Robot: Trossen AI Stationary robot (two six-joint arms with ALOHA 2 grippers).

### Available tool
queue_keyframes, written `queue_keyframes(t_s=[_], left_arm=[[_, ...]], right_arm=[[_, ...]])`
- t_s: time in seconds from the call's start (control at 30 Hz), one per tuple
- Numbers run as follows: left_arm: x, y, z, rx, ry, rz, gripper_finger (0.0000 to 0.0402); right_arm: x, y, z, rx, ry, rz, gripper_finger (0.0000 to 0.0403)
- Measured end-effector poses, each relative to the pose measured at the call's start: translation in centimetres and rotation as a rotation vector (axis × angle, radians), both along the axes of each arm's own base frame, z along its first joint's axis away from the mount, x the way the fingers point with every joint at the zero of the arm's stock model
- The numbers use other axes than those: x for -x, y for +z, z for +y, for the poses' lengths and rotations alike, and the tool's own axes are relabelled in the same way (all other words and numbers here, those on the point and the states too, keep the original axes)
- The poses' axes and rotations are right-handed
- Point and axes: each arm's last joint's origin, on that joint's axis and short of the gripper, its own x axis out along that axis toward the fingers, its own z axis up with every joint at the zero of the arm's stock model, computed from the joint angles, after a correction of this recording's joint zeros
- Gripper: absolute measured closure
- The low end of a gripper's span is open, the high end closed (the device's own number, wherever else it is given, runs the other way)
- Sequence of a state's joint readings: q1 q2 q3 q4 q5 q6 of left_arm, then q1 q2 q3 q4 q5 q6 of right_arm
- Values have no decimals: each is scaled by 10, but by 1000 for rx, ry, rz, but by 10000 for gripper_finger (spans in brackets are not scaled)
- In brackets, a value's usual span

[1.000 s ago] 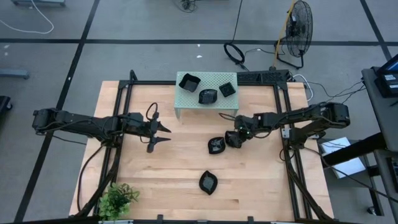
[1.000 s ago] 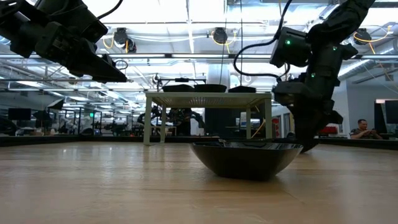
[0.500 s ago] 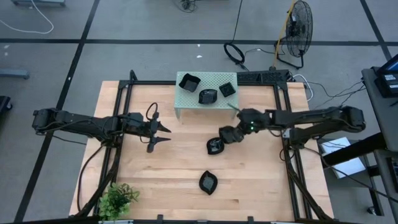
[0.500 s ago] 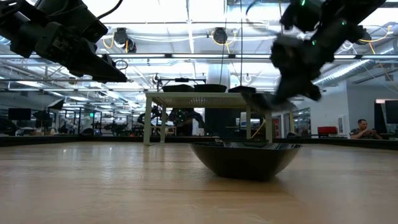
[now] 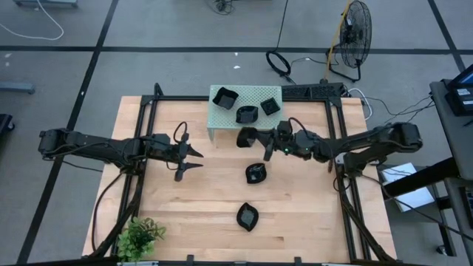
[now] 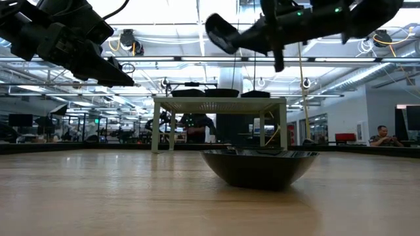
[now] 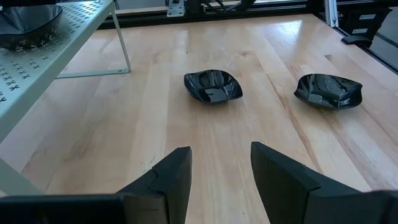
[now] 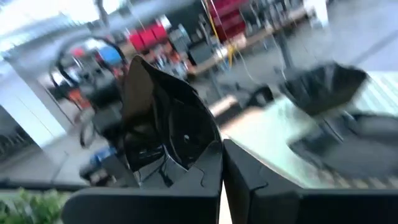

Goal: Pick & Place Mini shaped plates
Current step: Stack the black leaf shaped plate on top of the other black leaf shaped plates on the shelf

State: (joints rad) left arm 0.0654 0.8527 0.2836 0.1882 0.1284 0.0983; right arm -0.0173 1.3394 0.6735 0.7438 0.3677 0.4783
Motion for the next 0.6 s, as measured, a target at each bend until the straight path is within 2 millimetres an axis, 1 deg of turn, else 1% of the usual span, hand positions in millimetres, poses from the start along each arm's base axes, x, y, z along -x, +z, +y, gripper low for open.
queue_keyframes(t_s=[0.07,0.13,0.27,0.43,0.6], left_arm=[[0,0,0,0,0,0,231],[0,0,0,3,1,0,231],[0,0,0,6,3,0,231],[0,0,0,2,1,0,231],[0,0,0,3,1,1,231]], right_arm=[[-7,-3,-1,45,-33,-53,403],[-12,-7,-3,95,-110,-85,403],[-18,-14,-9,161,-261,-98,403],[-22,-24,-13,235,-446,-13,403],[-31,-30,-19,236,-484,11,403]])
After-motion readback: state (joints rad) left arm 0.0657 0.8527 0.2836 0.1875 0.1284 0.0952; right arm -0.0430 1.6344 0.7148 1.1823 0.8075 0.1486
